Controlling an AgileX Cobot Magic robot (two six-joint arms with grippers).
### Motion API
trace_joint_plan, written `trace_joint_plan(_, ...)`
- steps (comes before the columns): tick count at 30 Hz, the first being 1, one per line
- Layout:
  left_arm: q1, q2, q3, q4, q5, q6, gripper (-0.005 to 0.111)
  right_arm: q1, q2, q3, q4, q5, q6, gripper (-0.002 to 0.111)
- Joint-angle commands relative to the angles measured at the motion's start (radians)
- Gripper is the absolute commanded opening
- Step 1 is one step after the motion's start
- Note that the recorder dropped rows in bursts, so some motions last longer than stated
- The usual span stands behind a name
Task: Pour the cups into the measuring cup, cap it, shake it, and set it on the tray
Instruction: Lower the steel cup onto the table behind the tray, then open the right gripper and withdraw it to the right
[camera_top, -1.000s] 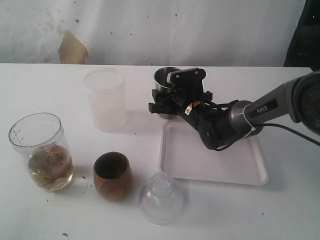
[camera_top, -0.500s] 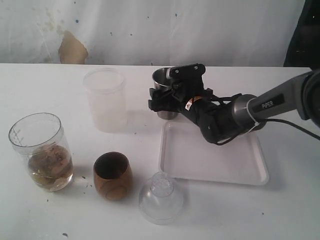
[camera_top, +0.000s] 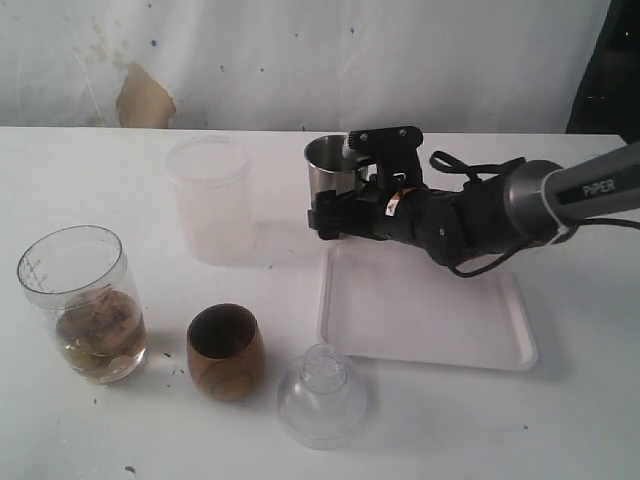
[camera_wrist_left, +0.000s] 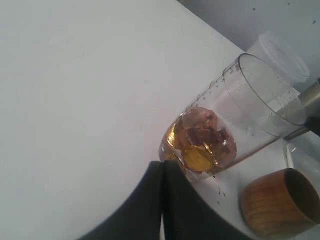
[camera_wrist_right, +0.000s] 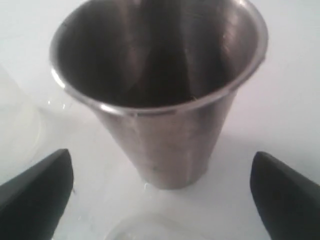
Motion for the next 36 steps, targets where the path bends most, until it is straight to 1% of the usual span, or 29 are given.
trace_joint_plan(1, 0.001, -0.003, -0.002, 0.001, -0.012, 0.001, 0.0, -0.005, -0.092, 0.063, -0.005, 0.056, 0.001, 0.088)
trace_joint_plan(5, 0.001, -0.003, -0.002, 0.001, -0.012, 0.001, 0.0, 0.01, -0.182, 0.1, -0.019, 0.137, -0.002, 0.088)
trace_joint_plan(12, 0.001, -0.003, -0.002, 0.001, -0.012, 0.001, 0.0, 0.058, -0.332, 0.099, -0.019, 0.532, -0.027, 0.088)
trace_joint_plan(14, 0.001, -0.003, -0.002, 0.001, -0.012, 0.001, 0.0, 0.067, -0.374, 0.099, -0.019, 0.622, -0.047, 0.084)
trace_joint_plan(16, 0.001, -0.003, -0.002, 0.001, -0.012, 0.001, 0.0, 0.075, -0.413, 0.104, -0.019, 0.691, -0.054, 0.073)
trace_joint_plan(17, 0.001, -0.003, -0.002, 0.001, -0.012, 0.001, 0.0, 0.075, -0.433, 0.112, -0.019, 0.709, -0.054, 0.064)
trace_joint_plan(19, 0.001, -0.003, -0.002, 0.001, -0.012, 0.001, 0.0, 0.075, -0.472, 0.138, -0.014, 0.721, -0.059, 0.042)
trace_joint_plan(22, 0.001, -0.003, -0.002, 0.001, -0.012, 0.001, 0.0, 0.075, -0.541, 0.195, 0.004, 0.703, -0.062, 0.001)
trace_joint_plan(27, 0.001, -0.003, -0.002, 0.003, -0.012, 0.001, 0.0, 0.075, -0.662, 0.31, 0.006, 0.61, -0.045, 0.001)
trace_joint_plan(31, 0.001, -0.003, -0.002, 0.003, -0.012, 0.001, 0.0, 0.075, -0.758, 0.416, 0.006, 0.502, -0.022, 0.001)
trace_joint_plan(36, 0.001, -0.003, -0.002, 0.003, -0.012, 0.001, 0.0, 0.075, -0.892, 0.588, 0.006, 0.296, 0.001, 0.001)
